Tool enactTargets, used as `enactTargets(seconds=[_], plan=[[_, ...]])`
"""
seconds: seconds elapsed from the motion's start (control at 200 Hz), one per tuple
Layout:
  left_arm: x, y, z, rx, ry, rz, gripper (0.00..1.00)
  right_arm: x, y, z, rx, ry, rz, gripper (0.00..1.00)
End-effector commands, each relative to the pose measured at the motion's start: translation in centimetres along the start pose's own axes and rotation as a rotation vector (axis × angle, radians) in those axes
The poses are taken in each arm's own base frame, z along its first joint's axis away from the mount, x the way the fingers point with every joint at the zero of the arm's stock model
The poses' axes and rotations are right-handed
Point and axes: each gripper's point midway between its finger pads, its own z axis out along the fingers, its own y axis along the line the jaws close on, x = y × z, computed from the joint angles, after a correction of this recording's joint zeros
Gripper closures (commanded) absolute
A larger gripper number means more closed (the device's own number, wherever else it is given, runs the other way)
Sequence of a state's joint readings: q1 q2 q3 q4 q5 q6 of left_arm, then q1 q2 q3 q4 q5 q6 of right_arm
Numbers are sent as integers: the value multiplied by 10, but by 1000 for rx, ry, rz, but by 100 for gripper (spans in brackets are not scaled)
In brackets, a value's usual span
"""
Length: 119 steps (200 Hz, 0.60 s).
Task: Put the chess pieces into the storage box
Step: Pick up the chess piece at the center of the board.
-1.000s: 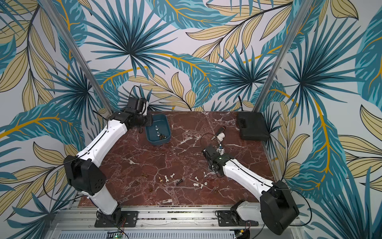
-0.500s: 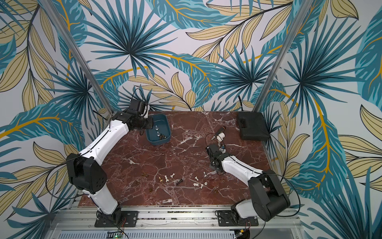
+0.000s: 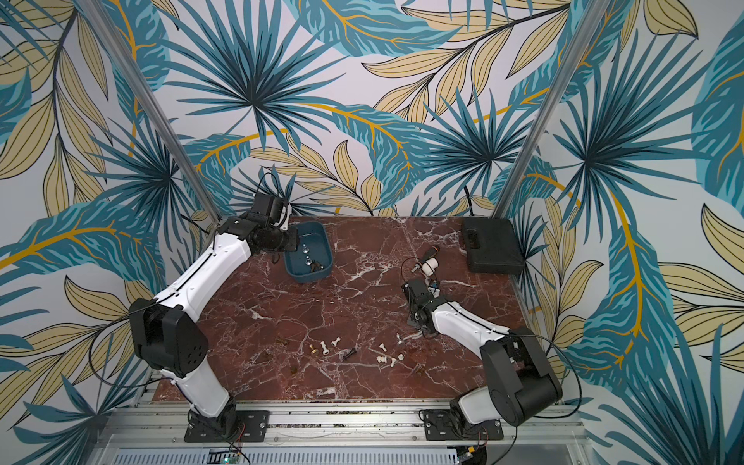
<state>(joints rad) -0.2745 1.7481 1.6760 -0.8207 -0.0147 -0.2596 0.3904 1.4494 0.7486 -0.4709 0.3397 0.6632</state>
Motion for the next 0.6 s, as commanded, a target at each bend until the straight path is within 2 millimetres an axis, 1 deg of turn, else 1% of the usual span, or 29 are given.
enactTargets(seconds=[0.0, 0.025, 0.095, 0.185, 0.275, 0.311, 0.401, 0.516, 0.581, 0.591], plan=[[-1, -1, -2, -3, 1, 3, 60, 7, -10, -3, 26, 19, -20, 92], [0, -1, -2, -1, 4, 3, 60, 6, -10, -6, 26, 20, -24, 94], [0, -1, -4, -2, 6, 3, 60, 0, -10, -17, 29, 21, -43, 97], [2, -1, -9, 1, 5, 0, 60, -17, -7, -42, 25, -6, -76, 98], [4, 0, -17, 1, -5, 3, 60, -41, 8, -72, -14, -53, -112, 98], [5, 1, -21, 0, -7, 2, 60, -51, 19, -82, -33, -68, -130, 98], [9, 3, -31, -4, -18, 2, 60, -72, 55, -103, -95, -85, -189, 98], [19, 11, -42, -23, -23, -7, 60, -98, 121, -120, -216, -114, -253, 98], [26, 15, -48, -31, -27, -16, 60, -112, 161, -124, -281, -147, -280, 98], [27, 16, -48, -32, -26, -17, 60, -113, 165, -123, -286, -146, -285, 98]])
